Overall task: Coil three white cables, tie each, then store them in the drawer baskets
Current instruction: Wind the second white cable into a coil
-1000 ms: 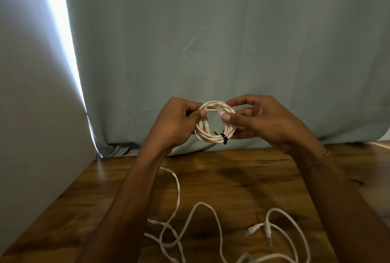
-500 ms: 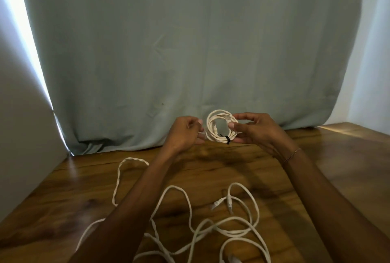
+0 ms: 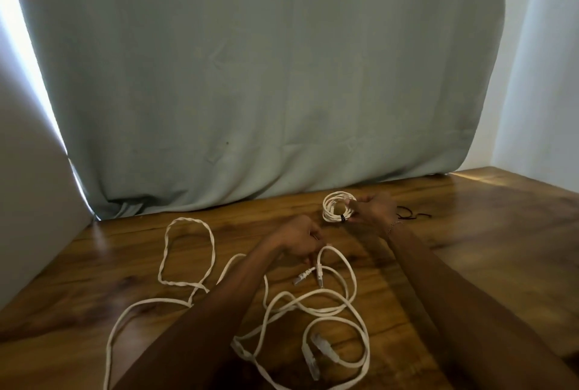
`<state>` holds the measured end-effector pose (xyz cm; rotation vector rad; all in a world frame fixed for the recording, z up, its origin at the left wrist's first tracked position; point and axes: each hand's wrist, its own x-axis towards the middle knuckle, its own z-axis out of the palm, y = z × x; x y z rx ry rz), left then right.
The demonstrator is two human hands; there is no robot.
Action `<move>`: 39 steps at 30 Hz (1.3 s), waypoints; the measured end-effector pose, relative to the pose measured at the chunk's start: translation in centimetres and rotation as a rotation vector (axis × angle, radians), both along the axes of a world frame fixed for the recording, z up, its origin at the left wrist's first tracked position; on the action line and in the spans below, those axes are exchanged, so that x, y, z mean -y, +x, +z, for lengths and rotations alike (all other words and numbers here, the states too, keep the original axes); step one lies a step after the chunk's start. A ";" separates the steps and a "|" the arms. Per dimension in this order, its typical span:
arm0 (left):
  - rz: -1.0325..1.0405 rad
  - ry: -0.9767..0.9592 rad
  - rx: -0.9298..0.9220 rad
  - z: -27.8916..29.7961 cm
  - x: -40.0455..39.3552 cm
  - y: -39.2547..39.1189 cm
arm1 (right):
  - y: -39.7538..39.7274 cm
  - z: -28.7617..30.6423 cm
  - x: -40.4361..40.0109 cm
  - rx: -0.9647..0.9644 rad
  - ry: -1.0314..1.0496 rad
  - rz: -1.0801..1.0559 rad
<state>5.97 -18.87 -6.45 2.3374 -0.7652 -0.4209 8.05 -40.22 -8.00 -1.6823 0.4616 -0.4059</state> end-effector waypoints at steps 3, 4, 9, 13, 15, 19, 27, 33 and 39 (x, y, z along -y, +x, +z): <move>-0.001 -0.111 0.029 -0.4 -0.2 -0.4 | 0.4 -0.7 0.6 -0.031 -0.188 -0.087; -0.011 -0.162 -0.005 -0.4 -0.2 -0.8 | 0.2 -0.8 0.6 -0.041 -0.229 -0.103; -0.115 -0.292 -0.216 -0.2 -0.8 -1.9 | -0.1 -1.2 0.5 -0.069 -0.344 -0.033; -0.168 -0.327 -0.186 -0.2 -1.4 -1.2 | -1.3 -0.5 -0.1 -0.073 -0.448 -0.007; -0.100 -0.365 -0.143 0.0 -1.4 -1.1 | -2.3 0.4 -0.8 -0.045 -0.471 0.005; 0.087 -0.622 -0.019 1.3 -1.3 -0.6 | -4.4 2.8 -2.7 0.077 -0.435 0.161; 0.403 -1.055 0.059 6.3 -4.0 2.3 | -7.8 7.4 -9.5 0.117 -0.598 0.425; 0.528 -1.199 0.074 9.2 -6.7 2.8 | -8.6 8.3 -13.8 0.208 -0.886 0.141; 0.634 -1.325 0.047 11.4 -9.3 3.2 | -8.9 9.0 -16.3 -0.110 -0.957 0.648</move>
